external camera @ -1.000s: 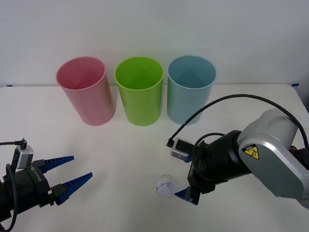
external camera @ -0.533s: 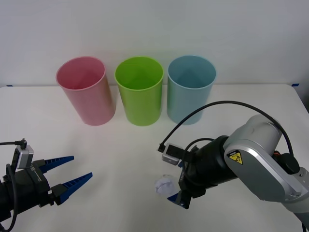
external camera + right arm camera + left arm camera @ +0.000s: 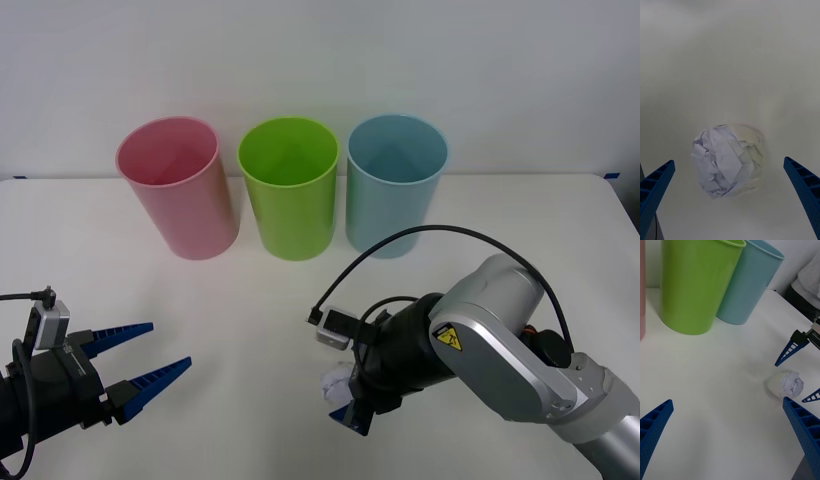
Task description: Put cans in the blue bin and PET bottles in the pink bin and trash in the green bin.
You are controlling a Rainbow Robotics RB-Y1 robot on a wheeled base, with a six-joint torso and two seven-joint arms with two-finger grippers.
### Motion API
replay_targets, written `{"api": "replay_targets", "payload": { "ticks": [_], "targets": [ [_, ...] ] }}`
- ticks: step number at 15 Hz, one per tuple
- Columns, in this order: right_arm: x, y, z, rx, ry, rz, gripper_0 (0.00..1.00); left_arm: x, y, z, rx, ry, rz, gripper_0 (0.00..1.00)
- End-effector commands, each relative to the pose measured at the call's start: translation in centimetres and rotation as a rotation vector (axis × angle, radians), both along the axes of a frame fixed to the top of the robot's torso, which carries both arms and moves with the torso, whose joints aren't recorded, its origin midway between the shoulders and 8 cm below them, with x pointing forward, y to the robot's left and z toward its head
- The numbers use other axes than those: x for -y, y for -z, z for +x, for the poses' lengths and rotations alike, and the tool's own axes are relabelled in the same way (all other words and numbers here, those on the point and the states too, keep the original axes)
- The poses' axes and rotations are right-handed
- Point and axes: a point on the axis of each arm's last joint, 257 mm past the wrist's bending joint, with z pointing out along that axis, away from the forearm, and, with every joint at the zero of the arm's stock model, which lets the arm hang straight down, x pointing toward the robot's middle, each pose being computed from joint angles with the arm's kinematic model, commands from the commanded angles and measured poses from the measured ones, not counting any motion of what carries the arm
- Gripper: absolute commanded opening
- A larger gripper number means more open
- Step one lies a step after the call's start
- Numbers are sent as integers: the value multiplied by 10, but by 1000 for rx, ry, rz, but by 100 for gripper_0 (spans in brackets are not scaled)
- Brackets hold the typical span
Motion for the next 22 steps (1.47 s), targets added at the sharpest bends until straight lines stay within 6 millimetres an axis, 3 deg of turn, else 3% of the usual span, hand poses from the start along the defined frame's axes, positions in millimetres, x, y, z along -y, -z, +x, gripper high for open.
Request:
{"api": "replay_targets", "payload": {
  "ticks": [1, 6, 9, 22],
  "targets": [
    [-7, 7, 5, 10, 1, -4, 100, 0, 0, 0, 0, 0, 0, 100],
    [-3, 17, 3, 19, -6, -42, 100, 0, 0, 0, 0, 0, 0, 100],
    [-11, 26, 5, 27, -7, -27, 100, 0, 0, 0, 0, 0, 0, 100],
    [-10, 31, 3, 36, -28, -47, 100, 0, 0, 0, 0, 0, 0, 100]
  ]
}}
